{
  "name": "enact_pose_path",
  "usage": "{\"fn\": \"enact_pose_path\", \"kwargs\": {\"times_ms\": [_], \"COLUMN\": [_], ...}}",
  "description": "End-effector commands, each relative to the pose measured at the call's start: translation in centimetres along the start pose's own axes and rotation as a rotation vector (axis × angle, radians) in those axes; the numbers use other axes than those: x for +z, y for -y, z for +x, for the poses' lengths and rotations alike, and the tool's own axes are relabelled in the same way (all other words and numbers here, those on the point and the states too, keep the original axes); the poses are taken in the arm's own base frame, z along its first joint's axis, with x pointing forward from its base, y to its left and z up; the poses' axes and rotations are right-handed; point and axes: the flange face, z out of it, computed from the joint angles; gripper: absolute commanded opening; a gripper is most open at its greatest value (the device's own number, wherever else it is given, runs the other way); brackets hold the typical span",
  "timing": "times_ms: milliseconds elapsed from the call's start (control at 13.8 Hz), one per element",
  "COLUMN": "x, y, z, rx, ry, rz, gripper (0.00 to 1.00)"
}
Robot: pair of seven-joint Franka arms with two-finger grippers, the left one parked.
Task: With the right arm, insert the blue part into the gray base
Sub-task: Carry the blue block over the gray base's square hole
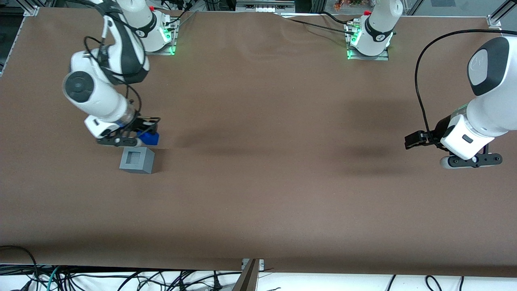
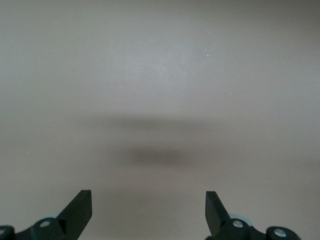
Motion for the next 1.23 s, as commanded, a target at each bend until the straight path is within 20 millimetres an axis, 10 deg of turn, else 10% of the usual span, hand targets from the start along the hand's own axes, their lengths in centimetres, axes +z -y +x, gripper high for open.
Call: {"fn": "enact_pose_path", "kwargs": {"times_ms": [0,1158], "x": [0.5,4.5], "y": [-2.8,-5.7], "z": [2.7,6.1], "rx": [-0.009,0.004], "ry": [0.001,0.016], "rz": [-0.017,0.022], "gripper": [0.0,0.0]}}
